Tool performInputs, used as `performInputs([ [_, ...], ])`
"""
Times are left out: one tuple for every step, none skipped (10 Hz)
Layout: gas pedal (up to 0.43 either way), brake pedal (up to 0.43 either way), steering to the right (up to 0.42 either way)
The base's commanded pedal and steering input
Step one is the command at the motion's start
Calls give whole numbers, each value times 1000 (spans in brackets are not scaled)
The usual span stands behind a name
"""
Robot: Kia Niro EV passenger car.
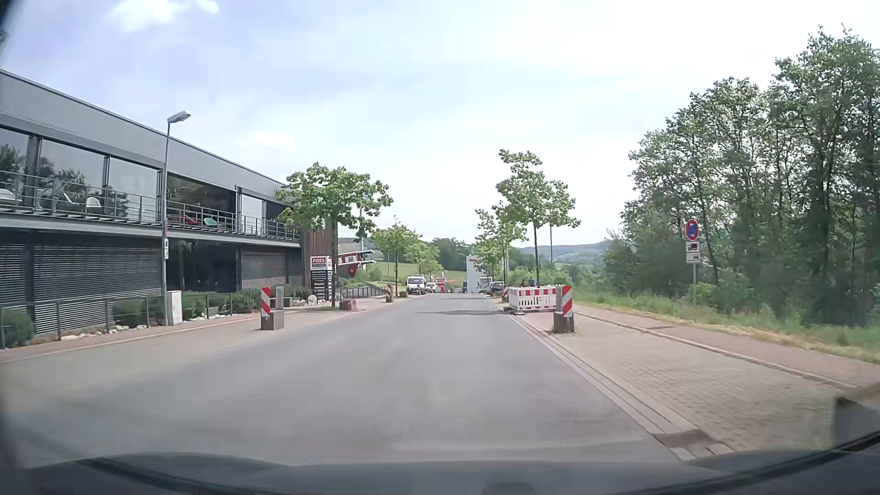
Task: Follow the waypoints while adhering to traffic rules and regulations
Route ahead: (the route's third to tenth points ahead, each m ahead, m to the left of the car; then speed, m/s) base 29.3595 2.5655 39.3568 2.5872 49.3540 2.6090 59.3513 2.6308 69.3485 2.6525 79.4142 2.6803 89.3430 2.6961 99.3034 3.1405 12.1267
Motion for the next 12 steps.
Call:
performInputs([
  [98,0,-4],
  [79,0,-4],
  [67,0,-4],
  [67,0,-4],
  [67,0,-4],
  [67,0,-4],
  [67,0,-3],
  [67,0,-3],
  [79,0,-3],
  [79,0,-3],
  [79,0,-2],
  [79,0,0],
])
